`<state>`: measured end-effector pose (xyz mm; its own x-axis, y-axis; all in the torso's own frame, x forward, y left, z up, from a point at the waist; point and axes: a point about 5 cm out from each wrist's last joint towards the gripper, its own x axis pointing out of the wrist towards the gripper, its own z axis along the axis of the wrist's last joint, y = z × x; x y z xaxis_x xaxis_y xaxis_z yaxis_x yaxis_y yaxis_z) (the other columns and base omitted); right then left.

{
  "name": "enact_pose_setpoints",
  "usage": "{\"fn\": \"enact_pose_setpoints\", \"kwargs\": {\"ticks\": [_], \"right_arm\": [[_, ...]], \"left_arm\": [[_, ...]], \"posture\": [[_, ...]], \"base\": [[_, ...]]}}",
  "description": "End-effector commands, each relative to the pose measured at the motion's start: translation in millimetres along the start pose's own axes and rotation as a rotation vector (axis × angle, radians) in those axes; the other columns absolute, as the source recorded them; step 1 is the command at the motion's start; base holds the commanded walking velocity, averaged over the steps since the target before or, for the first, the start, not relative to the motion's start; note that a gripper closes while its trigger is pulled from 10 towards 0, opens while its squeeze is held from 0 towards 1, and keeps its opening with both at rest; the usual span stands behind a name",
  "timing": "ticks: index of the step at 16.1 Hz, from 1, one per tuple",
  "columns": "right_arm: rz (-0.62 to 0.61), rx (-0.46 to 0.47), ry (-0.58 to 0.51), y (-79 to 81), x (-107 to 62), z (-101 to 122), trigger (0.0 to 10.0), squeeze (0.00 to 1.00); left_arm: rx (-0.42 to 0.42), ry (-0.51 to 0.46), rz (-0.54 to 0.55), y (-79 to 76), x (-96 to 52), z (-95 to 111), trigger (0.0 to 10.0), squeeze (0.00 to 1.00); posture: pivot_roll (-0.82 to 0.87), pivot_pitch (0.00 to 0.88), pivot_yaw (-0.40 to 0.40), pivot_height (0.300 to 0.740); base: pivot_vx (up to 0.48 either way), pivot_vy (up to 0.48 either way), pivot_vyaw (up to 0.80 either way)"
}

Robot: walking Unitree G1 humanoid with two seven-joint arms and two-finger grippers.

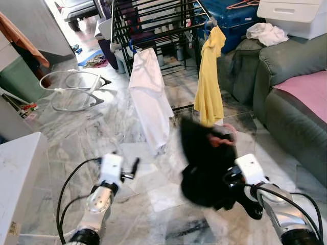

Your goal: Hang hanger

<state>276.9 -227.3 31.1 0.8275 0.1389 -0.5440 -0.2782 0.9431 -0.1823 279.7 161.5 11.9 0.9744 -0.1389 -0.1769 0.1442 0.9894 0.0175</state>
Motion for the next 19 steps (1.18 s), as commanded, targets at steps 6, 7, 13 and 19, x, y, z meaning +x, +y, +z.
{"fn": "enact_pose_setpoints", "kwargs": {"ticks": [6,7,13,19], "right_arm": [[-0.127,0.207,-0.014,20.1,3.6,8,0.0,0.0],[-0.109,0.204,-0.014,25.0,4.6,9,0.0,0.0],[-0.082,0.201,0.014,38.2,12.1,12,0.0,0.0],[-0.088,0.186,-0.002,37.2,19.8,23,0.0,0.0]], "left_arm": [[-0.143,0.017,0.159,8.0,-5.5,-5,10.0,0.0],[-0.162,0.017,0.169,8.3,-5.0,-4,10.0,0.0],[-0.204,0.013,0.206,1.4,-2.7,-3,10.0,0.0],[-0.227,0.017,0.228,-1.4,-8.9,-8,10.0,0.0]], "posture": [[-0.24,0.0,0.162,0.74],[-0.24,0.0,0.156,0.74],[-0.19,0.0,0.058,0.74],[-0.16,0.0,0.04,0.74]], "base": [[0.0,0.0,0.0],[0.0,0.0,0.0],[0.041,0.0,0.0],[0.387,0.0,0.0]]}}
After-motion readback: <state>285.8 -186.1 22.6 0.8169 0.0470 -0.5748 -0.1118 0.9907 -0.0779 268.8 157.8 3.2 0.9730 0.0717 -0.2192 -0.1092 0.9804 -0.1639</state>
